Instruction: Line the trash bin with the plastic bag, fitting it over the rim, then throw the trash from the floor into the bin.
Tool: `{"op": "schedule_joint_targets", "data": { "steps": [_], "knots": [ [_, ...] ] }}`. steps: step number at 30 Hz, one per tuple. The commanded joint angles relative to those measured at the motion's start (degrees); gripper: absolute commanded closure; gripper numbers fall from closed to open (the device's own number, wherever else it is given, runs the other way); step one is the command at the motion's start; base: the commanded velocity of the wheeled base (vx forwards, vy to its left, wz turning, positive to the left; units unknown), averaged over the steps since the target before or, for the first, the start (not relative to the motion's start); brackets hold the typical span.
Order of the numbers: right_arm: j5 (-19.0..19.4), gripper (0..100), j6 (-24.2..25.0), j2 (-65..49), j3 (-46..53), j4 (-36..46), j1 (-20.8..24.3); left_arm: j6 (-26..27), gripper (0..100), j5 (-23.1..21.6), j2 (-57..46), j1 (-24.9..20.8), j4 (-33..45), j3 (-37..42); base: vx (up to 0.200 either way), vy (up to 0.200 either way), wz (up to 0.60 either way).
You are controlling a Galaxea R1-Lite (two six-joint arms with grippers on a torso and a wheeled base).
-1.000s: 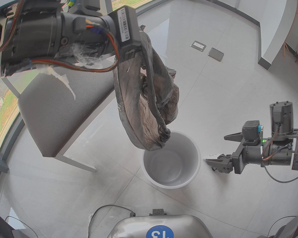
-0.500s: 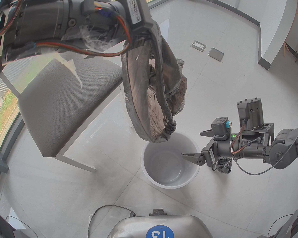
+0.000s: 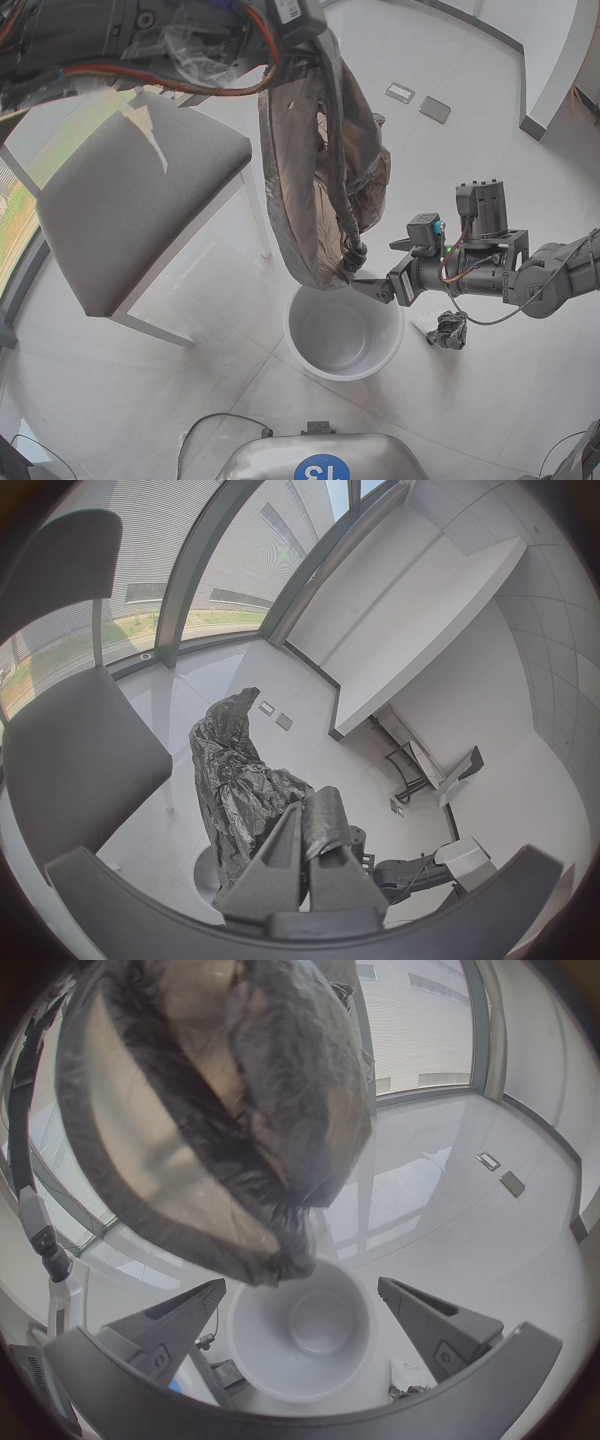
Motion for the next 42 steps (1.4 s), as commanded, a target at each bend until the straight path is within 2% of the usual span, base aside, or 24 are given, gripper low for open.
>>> {"op": "schedule_joint_targets", "data": {
  "steps": [1,6,15,22,23,37,42],
  "knots": [
    [-0.1,0,0.0,2.0,-2.8,-0.1,-1.0,0.0,100,0.0,0.2,-0.4,-0.1,0.0,0.0,0.0,0.0],
    [0.0,0,0.5,2.0,-5.1,-0.1,-1.4,-0.3,100,0.0,0.2,-1.4,-0.2,0.0,0.0,0.0,0.0],
    [0.0,0,2.1,3.9,-5.8,-1.3,0.7,-0.6,100,0.0,0.3,-2.1,-0.3,0.0,0.0,0.0,0.0],
    [0.0,0,1.7,4.6,-6.1,-2.1,0.6,-0.6,100,0.0,0.4,-2.4,-0.5,0.0,0.0,0.0,0.0],
    [0.0,100,1.7,4.6,-6.0,-2.1,0.6,-0.6,100,0.0,0.4,-2.4,-0.5,0.0,0.0,0.0,0.0],
    [-0.3,100,2.0,4.1,-4.6,-2.3,1.2,-1.4,100,0.5,-0.2,-1.7,-0.4,0.9,0.0,0.0,0.0],
    [-0.2,100,1.4,-1.1,1.6,-2.4,1.3,-1.5,100,1.4,-2.4,-0.5,2.7,7.3,0.0,0.0,0.0]
  ]
}}
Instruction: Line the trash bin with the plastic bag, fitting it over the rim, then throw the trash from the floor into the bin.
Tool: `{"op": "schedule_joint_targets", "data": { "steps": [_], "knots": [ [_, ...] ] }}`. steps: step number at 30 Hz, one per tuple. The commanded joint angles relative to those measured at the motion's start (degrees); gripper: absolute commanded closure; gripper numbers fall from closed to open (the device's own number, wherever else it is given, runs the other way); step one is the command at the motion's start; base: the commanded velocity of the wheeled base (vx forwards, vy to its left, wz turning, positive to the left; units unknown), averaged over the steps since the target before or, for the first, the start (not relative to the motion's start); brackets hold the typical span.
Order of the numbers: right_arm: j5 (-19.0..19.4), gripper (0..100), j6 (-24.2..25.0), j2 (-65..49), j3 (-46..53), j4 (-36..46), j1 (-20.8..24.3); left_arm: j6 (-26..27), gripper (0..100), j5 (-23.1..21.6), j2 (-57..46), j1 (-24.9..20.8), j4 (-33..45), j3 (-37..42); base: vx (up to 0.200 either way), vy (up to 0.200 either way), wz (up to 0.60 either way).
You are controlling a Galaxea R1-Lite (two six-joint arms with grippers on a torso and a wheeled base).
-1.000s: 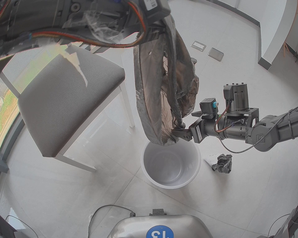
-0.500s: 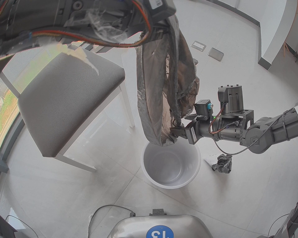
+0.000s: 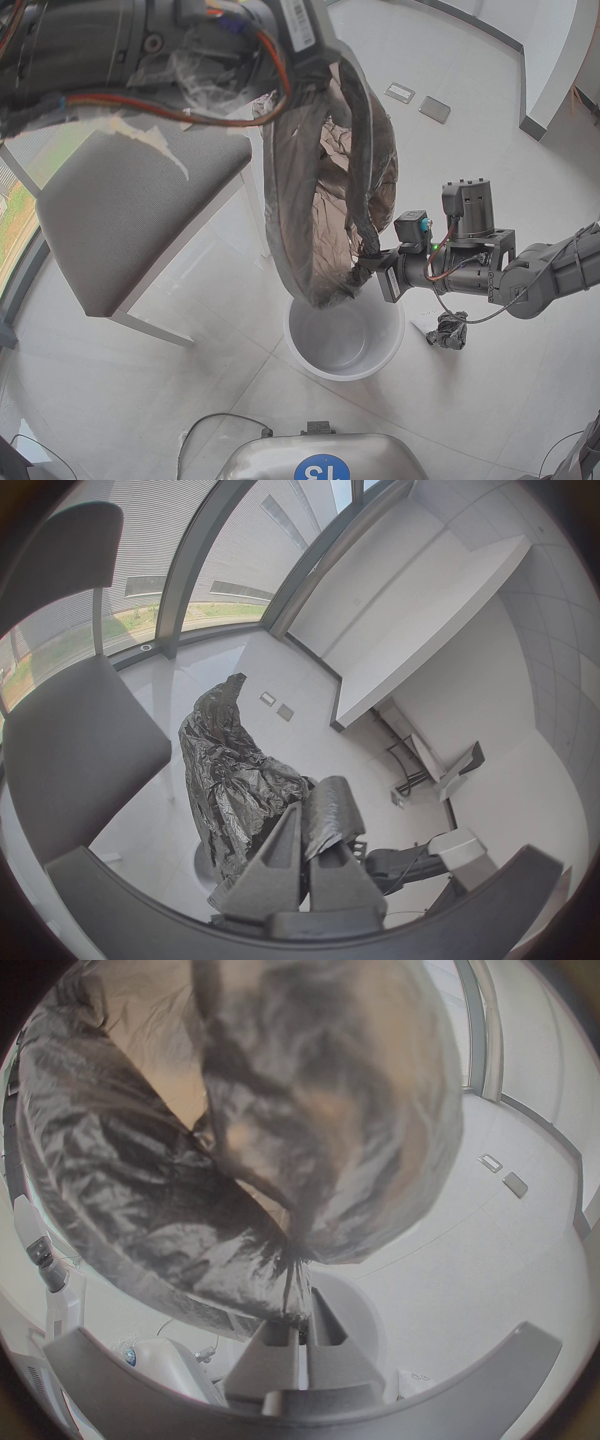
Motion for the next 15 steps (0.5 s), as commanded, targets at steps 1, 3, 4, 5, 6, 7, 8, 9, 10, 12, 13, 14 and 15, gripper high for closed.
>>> {"op": "schedule_joint_targets", "data": {
  "steps": [1,3,4,5,6,7,8,9,10,12,13,14,15],
  "knots": [
    [0.1,100,-0.5,-5.6,6.2,-0.1,0.1,-0.1,100,0.9,-2.6,0.8,3.0,5.8,0.0,0.0,0.0],
    [0.1,100,-0.7,-6.8,7.8,-0.1,0.2,-0.1,100,1.4,-3.1,0.8,3.9,7.0,0.0,0.0,0.0],
    [0.1,100,-1.1,-9.2,11.8,0.0,0.8,-0.1,100,2.1,-4.4,0.7,6.3,9.9,0.0,0.0,0.0],
    [0.2,100,-1.1,-10.3,13.7,0.2,0.9,-0.1,100,2.3,-5.1,0.7,7.6,11.3,0.0,0.0,0.0],
    [0.2,100,-1.0,-11.2,15.5,0.3,1.2,-0.1,100,2.5,-5.6,0.6,8.6,12.6,0.0,0.0,0.0],
    [0.2,100,-1.0,-11.8,16.9,0.3,1.6,-0.1,100,2.6,-6.1,0.5,9.3,13.5,0.0,0.0,0.0],
    [0.2,100,-1.0,-12.3,18.6,0.3,2.0,-0.1,100,2.7,-6.6,0.4,9.9,14.5,0.0,0.0,0.0],
    [0.2,100,-1.0,-12.4,19.0,0.3,2.0,-0.1,100,2.7,-6.7,0.4,9.9,14.8,0.0,0.0,0.0],
    [0.2,100,-1.1,-12.9,21.4,0.3,2.6,-0.1,100,2.9,-7.4,0.3,10.2,15.9,0.0,0.0,0.0],
    [0.3,100,-1.0,-13.2,24.2,0.3,3.3,-0.1,100,2.9,-7.8,0.3,10.6,16.9,0.0,0.0,0.0],
    [0.2,100,-1.1,-13.2,25.7,0.3,3.4,-0.3,100,2.9,-7.8,0.3,11.5,17.0,0.0,0.0,0.0],
    [0.3,100,-1.1,-13.1,27.1,0.2,3.5,-0.4,100,2.9,-7.7,0.3,12.9,16.7,0.0,0.0,0.0],
    [0.3,100,-1.1,-13.1,28.2,0.2,3.5,-0.7,100,2.9,-7.7,0.3,14.7,16.4,0.0,0.0,0.0]
  ]
}}
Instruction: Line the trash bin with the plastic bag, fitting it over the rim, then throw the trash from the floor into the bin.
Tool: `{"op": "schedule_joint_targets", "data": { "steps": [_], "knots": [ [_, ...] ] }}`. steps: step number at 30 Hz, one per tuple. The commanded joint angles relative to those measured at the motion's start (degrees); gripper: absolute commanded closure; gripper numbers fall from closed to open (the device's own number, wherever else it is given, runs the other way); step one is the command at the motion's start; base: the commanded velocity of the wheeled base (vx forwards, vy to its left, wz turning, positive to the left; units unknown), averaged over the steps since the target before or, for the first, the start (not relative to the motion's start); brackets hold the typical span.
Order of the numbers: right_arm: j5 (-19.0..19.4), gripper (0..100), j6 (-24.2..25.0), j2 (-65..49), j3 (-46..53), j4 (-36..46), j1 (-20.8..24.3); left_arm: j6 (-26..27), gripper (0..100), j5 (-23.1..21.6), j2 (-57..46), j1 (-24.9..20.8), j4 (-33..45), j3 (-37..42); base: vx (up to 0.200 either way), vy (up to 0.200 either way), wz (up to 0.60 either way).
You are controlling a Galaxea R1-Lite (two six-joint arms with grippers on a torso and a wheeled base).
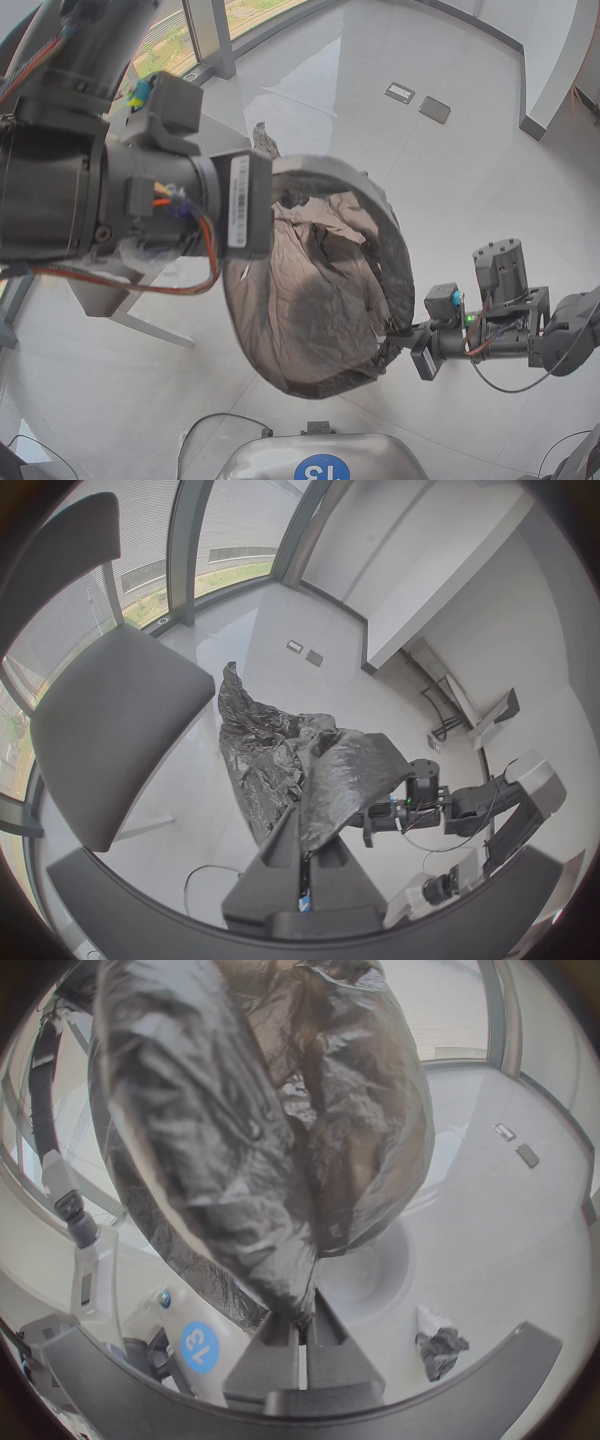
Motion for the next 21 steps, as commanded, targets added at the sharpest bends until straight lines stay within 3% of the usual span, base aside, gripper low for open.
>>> {"op": "schedule_joint_targets", "data": {
  "steps": [1,5,12,21],
  "knots": [
    [0.0,100,-0.1,-2.7,7.0,0.0,1.3,-0.5,100,0.2,-2.2,-0.2,5.5,1.5,0.0,0.0,0.0],
    [0.2,100,0.1,-2.4,7.6,0.0,1.3,-0.9,100,0.2,-3.1,-1.4,10.3,1.3,0.0,0.0,0.0],
    [0.8,100,0.2,-2.6,7.9,0.4,1.3,-1.1,100,1.0,-3.6,-4.4,9.7,4.3,0.0,0.0,0.0],
    [1.0,100,0.0,-1.7,13.2,0.6,1.5,-7.7,100,0.8,0.6,-4.0,9.7,7.5,0.0,0.0,0.0]
  ]
}}
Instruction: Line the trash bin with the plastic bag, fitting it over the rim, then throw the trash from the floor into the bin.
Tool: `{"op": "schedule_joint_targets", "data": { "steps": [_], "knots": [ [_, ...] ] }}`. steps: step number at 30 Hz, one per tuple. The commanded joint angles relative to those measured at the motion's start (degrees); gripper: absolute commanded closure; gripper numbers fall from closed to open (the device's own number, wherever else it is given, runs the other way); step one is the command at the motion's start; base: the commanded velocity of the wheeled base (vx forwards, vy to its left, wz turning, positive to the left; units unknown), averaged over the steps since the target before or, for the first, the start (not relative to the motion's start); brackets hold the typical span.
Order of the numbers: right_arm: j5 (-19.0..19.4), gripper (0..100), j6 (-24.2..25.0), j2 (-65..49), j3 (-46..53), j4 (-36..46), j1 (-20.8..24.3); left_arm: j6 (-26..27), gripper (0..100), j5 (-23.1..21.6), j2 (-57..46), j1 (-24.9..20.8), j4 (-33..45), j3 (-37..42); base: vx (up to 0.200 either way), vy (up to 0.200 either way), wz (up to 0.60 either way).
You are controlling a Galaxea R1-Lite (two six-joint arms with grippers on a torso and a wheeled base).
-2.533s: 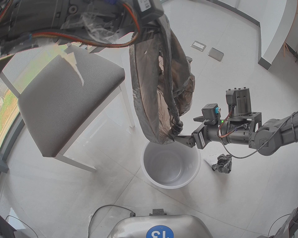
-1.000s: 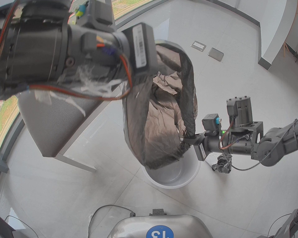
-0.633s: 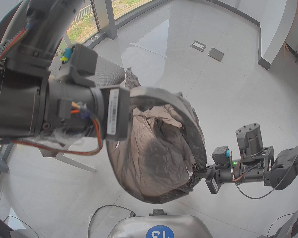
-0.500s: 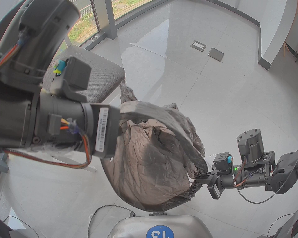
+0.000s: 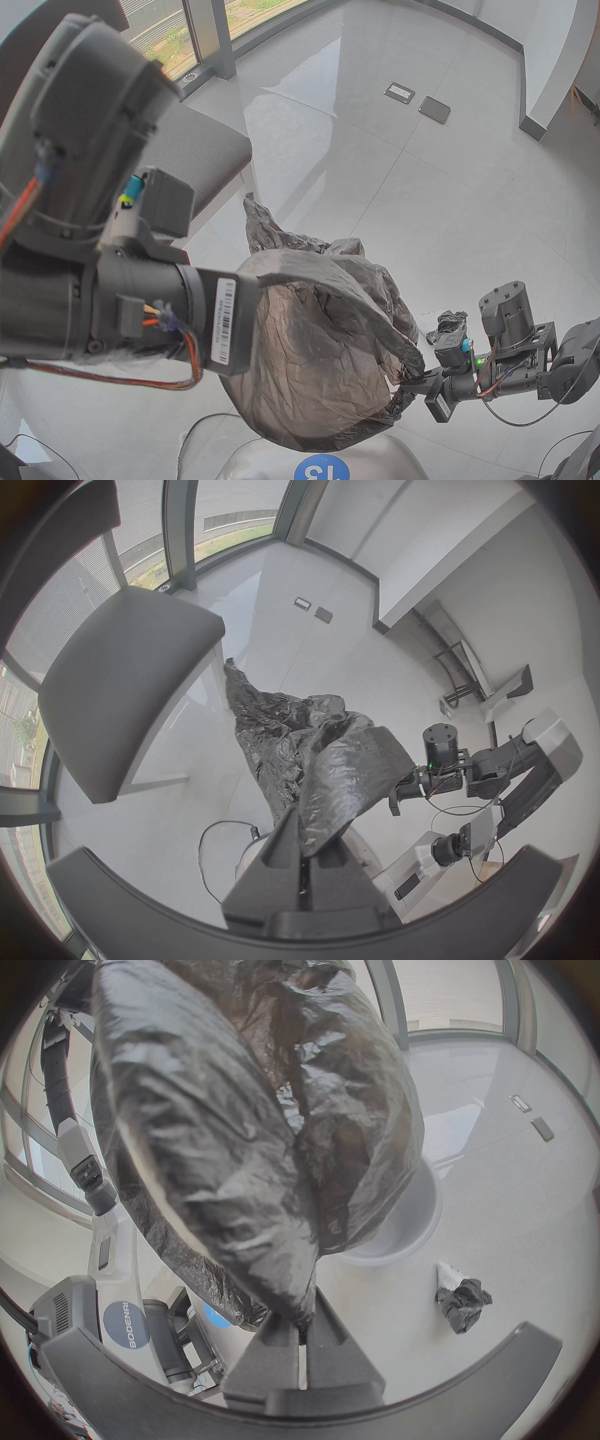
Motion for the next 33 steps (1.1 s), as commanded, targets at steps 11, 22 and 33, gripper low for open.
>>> {"op": "schedule_joint_targets", "data": {
  "steps": [11,22,33],
  "knots": [
    [0.1,100,0.1,2.4,5.3,-0.1,-1.3,-1.1,100,-2.8,8.0,-1.1,0.9,1.0,0.0,0.0,0.0],
    [1.6,100,0.3,5.7,7.0,-0.1,-5.2,-1.2,100,-4.0,16.7,-1.3,-1.4,-2.3,0.0,0.0,0.0],
    [1.7,100,-0.2,5.7,8.9,-0.7,-11.9,-1.3,100,-7.8,22.6,-0.1,-1.4,-9.9,0.0,0.0,0.0]
  ]
}}
